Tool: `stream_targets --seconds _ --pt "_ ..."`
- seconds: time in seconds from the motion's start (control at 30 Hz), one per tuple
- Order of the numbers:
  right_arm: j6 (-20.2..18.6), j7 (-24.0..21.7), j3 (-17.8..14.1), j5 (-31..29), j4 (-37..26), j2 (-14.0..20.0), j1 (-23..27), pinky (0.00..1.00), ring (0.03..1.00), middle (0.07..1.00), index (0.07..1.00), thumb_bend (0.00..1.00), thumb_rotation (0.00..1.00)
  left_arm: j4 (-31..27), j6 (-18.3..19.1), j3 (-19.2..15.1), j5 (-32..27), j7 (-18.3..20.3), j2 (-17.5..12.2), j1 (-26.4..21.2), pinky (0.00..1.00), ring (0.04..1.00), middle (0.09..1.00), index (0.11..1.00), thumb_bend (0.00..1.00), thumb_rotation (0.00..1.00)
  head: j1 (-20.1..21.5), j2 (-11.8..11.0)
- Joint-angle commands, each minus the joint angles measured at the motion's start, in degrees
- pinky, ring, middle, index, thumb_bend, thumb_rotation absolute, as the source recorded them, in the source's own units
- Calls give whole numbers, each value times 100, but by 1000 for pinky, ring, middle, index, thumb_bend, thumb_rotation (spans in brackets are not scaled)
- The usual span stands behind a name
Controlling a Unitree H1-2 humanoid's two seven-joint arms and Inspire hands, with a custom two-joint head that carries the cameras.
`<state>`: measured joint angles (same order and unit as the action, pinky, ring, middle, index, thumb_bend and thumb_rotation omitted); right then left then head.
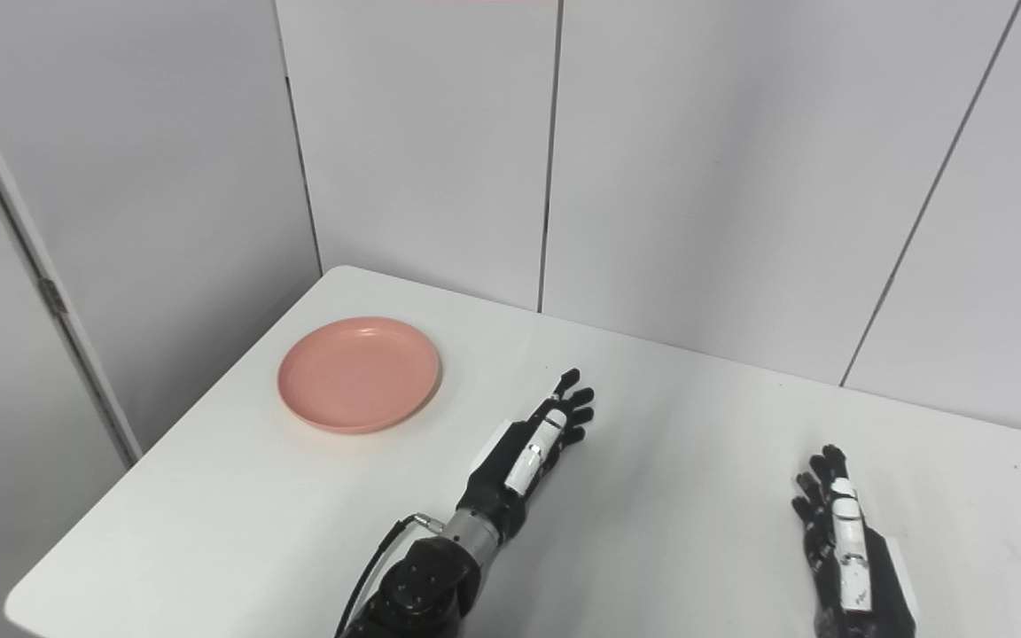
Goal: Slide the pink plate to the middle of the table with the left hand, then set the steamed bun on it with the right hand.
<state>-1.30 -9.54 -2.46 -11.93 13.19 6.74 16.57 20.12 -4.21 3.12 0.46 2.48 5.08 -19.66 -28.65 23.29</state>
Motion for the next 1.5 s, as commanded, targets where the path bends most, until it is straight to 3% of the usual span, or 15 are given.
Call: stream_targets --seconds 0.0,0.33,0.57,0.8,1.03,1.47 --pt "-221 84 -70 100 216 107 -208 1000 1000 1000 1000 89 1000 -227 340 33 -19 11 32 175 938 941 958 969 453 1000 5 2" --pt "-330 106 -99 113 83 147 -250 1000 1000 1000 1000 60 1000 -1649 732 -279 -71 -164 -59 -326 969 909 924 937 474 1000 -19 57" --pt "-465 47 -110 47 1 189 -259 1000 1000 1000 1000 75 1000 -2707 1113 -544 -192 -226 -173 -271 968 890 904 909 495 1000 -87 90" --pt "-634 41 -134 -7 -134 203 -286 1000 1000 1000 1000 67 1000 -3468 1368 -788 -430 -244 -316 -178 880 879 893 894 503 1000 -177 106" --pt "-647 -28 -108 -17 -122 249 -279 1000 1000 1000 1000 88 1000 -3816 1391 -1162 -646 -455 -438 -177 871 883 898 902 437 1000 -249 118" --pt "-662 14 -139 -29 -135 253 -284 1000 1000 1000 1000 74 1000 -3748 1061 -2087 -1012 -931 -723 -188 918 917 919 923 459 1000 -288 151"
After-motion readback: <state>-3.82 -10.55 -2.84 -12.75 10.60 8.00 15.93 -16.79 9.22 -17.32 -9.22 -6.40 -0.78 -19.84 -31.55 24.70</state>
